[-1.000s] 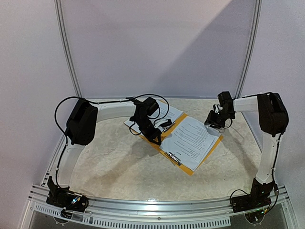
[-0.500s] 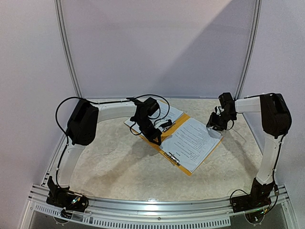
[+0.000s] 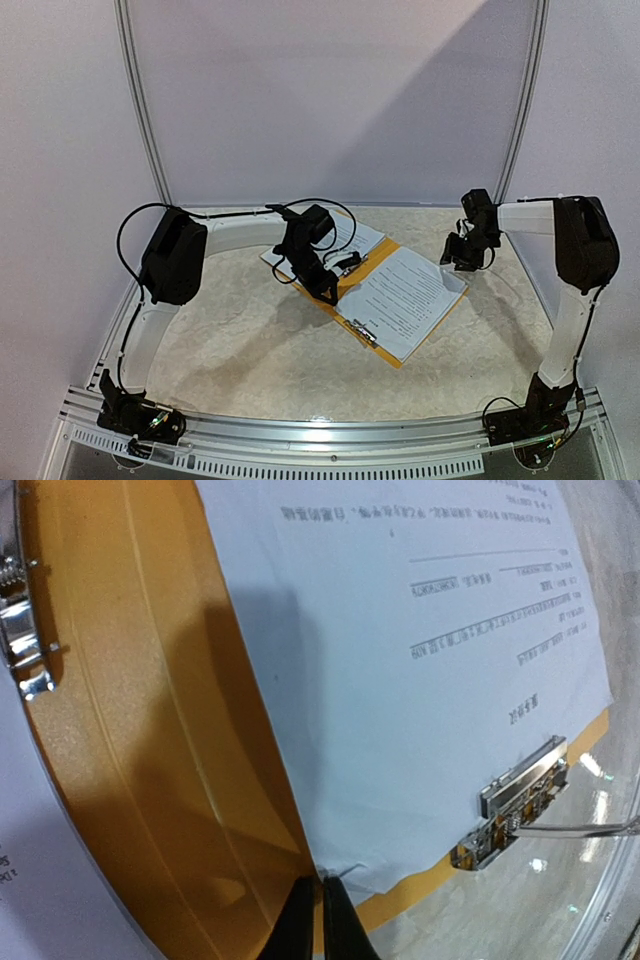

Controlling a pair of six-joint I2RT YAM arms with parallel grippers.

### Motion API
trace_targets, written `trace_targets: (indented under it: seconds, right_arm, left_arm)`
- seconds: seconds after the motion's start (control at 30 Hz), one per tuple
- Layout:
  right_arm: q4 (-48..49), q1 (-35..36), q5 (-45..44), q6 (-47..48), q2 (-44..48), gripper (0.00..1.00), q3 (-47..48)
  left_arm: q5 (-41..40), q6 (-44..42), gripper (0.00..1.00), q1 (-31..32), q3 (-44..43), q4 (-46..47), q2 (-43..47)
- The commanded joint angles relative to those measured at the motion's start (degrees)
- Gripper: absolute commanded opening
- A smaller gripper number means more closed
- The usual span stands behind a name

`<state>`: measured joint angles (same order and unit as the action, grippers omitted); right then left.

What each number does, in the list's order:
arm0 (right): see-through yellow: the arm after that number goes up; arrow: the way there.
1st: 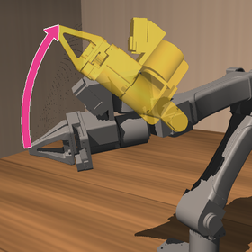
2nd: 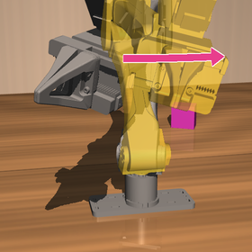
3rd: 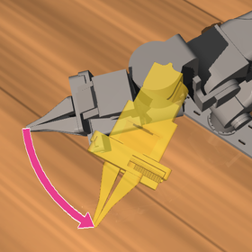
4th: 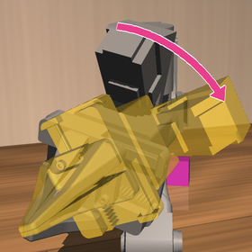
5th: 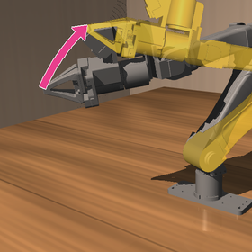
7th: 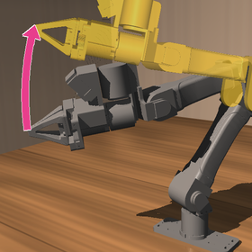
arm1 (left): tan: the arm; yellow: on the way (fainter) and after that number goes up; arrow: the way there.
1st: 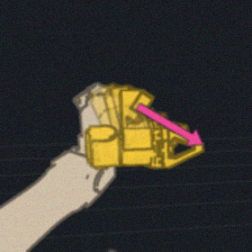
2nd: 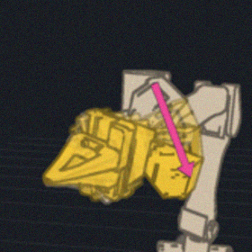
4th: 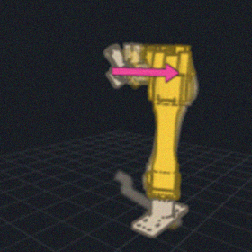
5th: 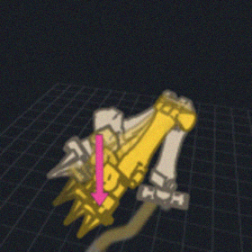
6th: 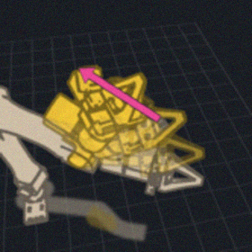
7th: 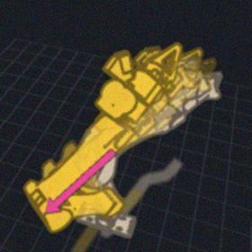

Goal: Put the files into the folder
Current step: Adjust the file in the folder with some files.

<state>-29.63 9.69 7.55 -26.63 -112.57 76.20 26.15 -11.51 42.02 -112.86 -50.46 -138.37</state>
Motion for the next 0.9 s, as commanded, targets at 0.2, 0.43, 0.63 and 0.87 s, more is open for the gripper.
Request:
trace_targets:
  seconds: [0.2,0.43,0.63,0.87]
  right_arm:
    - [-5.53,3.76,-4.76,0.36,9.12,0.49,0.23]
    - [-4.44,14.72,-4.72,-5.39,20.9,0.53,-6.41]
    - [1.65,27.79,-2.62,-16.91,26.58,0.56,-12.38]
    - [9.11,37.15,0.71,-27.25,24.2,0.5,-17.37]
  left_arm:
    - [-2.25,-2.66,0.13,0.81,-0.78,-2.34,1.04]
    - [-3.11,-3.55,0.2,0.69,-0.69,-2.76,2.77]
    - [-3.13,-4.12,0.24,0.53,0.01,-3.41,4.37]
    - [-2.47,-3.85,0.25,0.59,2.63,-2.56,7.09]
